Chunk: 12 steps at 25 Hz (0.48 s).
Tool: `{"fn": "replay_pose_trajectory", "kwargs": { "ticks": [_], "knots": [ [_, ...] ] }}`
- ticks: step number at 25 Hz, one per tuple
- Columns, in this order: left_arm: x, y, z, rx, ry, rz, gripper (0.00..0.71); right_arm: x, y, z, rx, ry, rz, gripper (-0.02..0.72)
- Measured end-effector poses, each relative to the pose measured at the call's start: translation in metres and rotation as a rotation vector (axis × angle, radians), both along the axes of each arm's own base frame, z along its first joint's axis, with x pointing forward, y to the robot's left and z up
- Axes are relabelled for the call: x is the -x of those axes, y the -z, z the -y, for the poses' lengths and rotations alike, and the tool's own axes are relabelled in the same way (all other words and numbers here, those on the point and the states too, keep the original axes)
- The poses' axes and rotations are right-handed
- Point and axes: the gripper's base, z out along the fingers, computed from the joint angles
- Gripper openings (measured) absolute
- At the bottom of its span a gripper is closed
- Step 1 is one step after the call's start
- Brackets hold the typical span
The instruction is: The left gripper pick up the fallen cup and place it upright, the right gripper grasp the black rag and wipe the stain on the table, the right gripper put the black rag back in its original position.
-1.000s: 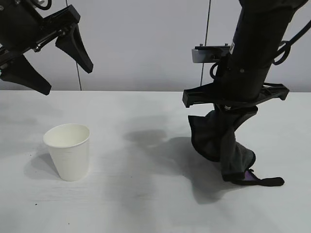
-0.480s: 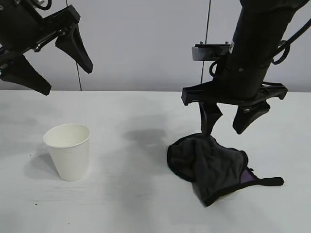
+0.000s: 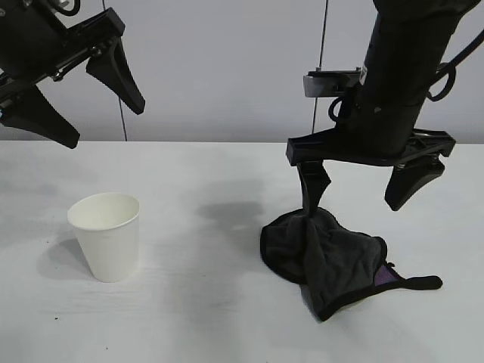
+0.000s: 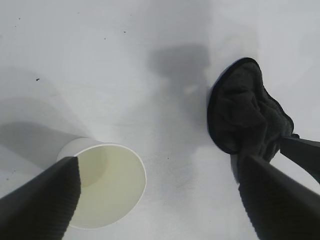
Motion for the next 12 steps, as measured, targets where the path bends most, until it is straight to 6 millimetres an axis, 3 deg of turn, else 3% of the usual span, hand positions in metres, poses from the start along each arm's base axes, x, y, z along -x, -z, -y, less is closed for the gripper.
{"fn": "replay_pose_trajectory", "kwargs": {
  "ticks": [2, 8, 12],
  "knots": [
    [0.000, 0.000, 0.000, 0.000, 0.000, -0.001, 0.623, -0.001, -0.006, 0.000, 0.000, 0.002, 0.002, 0.694],
    [0.000, 0.000, 0.000, 0.001, 0.002, -0.005, 0.623, -0.005, -0.054, -0.001, -0.036, 0.004, 0.103, 0.694],
    [0.002, 0.000, 0.001, 0.003, 0.011, -0.020, 0.623, -0.005, -0.065, -0.003, -0.060, 0.010, 0.110, 0.694]
  ]
}}
